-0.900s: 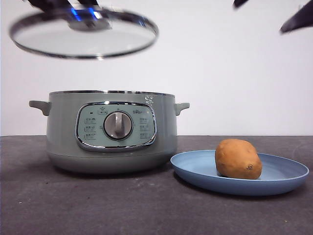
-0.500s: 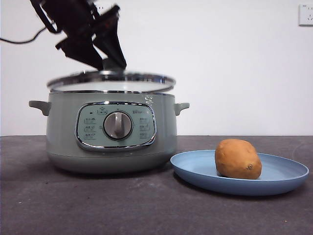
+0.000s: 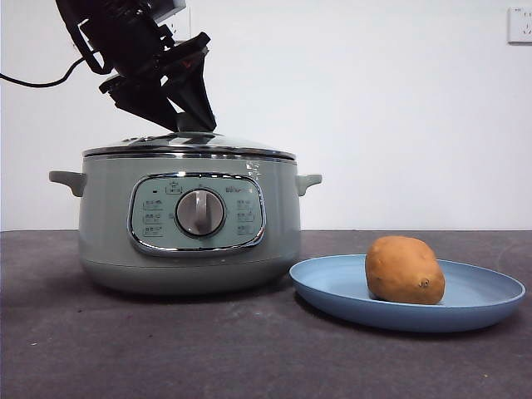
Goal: Take the potato out from the steamer,put the potato on the plate,close the lid
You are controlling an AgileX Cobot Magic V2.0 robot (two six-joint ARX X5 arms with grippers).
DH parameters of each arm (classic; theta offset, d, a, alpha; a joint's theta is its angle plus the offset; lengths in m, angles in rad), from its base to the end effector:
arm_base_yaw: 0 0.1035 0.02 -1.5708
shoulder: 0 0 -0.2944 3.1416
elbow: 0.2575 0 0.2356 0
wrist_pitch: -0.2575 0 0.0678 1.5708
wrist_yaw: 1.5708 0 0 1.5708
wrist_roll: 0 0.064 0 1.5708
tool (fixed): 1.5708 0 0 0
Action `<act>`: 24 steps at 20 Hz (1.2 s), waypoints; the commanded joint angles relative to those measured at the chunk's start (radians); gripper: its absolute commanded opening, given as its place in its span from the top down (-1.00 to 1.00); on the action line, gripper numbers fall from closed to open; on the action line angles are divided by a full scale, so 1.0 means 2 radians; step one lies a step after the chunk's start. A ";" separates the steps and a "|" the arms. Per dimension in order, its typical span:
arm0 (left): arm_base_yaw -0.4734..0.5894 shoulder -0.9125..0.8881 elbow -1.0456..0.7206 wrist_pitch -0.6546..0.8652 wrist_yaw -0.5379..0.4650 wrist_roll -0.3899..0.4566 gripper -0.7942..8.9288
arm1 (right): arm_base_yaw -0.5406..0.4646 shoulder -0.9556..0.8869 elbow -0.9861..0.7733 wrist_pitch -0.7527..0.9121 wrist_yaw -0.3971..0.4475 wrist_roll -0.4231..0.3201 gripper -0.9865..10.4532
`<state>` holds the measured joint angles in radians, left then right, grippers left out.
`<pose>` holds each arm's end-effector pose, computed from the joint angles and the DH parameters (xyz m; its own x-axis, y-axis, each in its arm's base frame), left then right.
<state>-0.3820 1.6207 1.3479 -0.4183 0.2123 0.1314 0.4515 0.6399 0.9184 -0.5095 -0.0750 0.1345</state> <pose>0.3390 -0.1507 0.3108 0.6204 -0.4763 -0.6231 0.5881 0.8081 -0.0322 0.1010 0.0543 0.3695 0.8407 0.4910 -0.2283 -0.4686 0.8710 0.1475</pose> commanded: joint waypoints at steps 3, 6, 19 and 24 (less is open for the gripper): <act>0.001 0.000 0.007 -0.018 -0.001 0.019 0.85 | 0.001 0.000 0.002 0.000 0.001 -0.002 -0.22; 0.001 0.000 0.007 -0.021 -0.001 0.013 0.60 | 0.001 0.001 0.002 0.000 0.001 -0.002 -0.22; 0.001 -0.091 0.007 -0.080 0.001 -0.004 -0.28 | 0.001 0.001 0.002 -0.057 -0.034 0.001 -0.22; 0.001 -0.204 0.007 -0.220 0.043 -0.016 -0.25 | 0.001 0.009 0.002 -0.122 -0.099 0.015 -0.21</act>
<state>-0.3805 1.2167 1.3598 -0.8513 0.2882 0.1104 0.4515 0.6575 0.9199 -0.7570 -0.2676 0.1474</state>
